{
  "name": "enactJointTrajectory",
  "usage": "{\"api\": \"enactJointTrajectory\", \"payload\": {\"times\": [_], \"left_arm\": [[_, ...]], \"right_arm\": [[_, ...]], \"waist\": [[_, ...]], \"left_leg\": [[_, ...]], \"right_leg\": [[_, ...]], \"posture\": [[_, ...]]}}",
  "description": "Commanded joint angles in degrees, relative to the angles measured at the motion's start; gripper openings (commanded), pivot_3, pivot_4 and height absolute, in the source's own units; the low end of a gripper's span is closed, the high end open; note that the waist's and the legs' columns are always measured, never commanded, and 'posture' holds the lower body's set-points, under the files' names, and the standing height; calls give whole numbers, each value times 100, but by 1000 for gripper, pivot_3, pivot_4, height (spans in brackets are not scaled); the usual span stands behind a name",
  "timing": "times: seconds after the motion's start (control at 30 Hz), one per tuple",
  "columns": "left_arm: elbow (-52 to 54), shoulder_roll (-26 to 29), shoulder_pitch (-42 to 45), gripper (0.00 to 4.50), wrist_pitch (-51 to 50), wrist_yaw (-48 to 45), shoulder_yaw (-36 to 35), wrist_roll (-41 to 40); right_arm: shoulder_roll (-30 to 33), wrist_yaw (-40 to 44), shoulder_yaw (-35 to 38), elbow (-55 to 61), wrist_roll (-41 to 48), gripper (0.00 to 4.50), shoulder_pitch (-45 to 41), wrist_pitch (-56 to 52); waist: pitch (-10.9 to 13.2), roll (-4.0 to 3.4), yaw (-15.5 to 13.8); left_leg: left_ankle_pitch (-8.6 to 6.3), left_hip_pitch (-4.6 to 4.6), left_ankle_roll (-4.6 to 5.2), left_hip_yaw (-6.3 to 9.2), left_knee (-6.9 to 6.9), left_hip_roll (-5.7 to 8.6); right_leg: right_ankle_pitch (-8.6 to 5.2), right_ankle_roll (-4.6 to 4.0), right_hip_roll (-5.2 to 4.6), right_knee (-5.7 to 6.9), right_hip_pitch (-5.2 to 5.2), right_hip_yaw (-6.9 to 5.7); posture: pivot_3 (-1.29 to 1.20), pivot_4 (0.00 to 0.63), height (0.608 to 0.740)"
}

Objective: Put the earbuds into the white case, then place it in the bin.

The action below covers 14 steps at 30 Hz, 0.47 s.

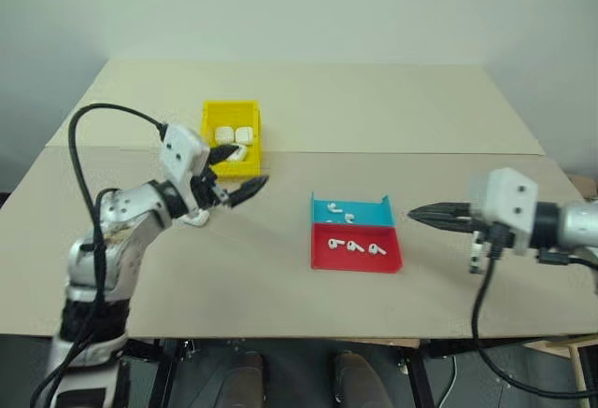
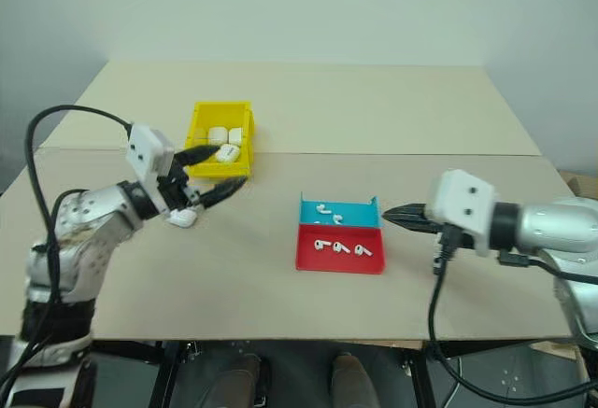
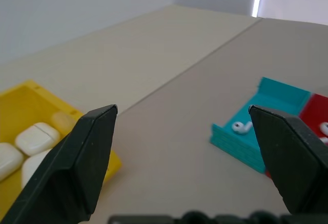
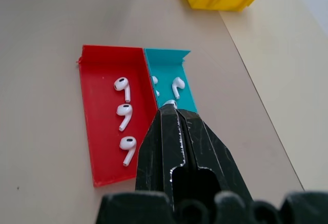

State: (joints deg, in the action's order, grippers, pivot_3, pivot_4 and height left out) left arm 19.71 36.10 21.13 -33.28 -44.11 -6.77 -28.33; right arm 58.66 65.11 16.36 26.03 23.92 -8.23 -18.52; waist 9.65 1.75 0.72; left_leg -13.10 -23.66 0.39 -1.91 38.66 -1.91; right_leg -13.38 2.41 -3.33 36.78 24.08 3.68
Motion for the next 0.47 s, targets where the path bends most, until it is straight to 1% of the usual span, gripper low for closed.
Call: {"api": "enactJointTrajectory", "payload": {"times": [0.03, 0.2, 0.3, 0.47], "left_arm": [[854, 512, -570, 4451, 43, -516, -394, -348], [1260, 933, -1390, 4451, 30, -746, -890, -613], [1409, 1005, -1648, 4451, 37, -768, -1065, -738], [1538, 1018, -1825, 4451, 35, -762, -1183, -928]], "right_arm": [[206, 499, 513, -269, 106, 0, 131, 528], [374, 580, 413, -776, -139, 0, 78, 800], [374, 675, 329, -860, -102, 0, 28, 936], [386, 829, 222, -923, -100, 0, 4, 1063]], "waist": [[0, 0, 15], [-1, -1, 37], [-1, -1, 26], [-1, -1, 10]], "left_leg": [[0, 2, 0, 0, -1, -2], [0, 32, 0, -16, -7, -6], [0, 36, 0, -21, -8, -7], [-1, 30, 0, -22, -8, -6]], "right_leg": [[-1, -1, 2, 0, 0, 0], [-9, -12, 3, 4, -11, 12], [-12, -10, 3, 3, -14, 14], [-13, -8, 3, 1, -11, 15]], "posture": [[0, 150, 740], [0, 150, 740], [0, 150, 740], [0, 150, 740]]}}
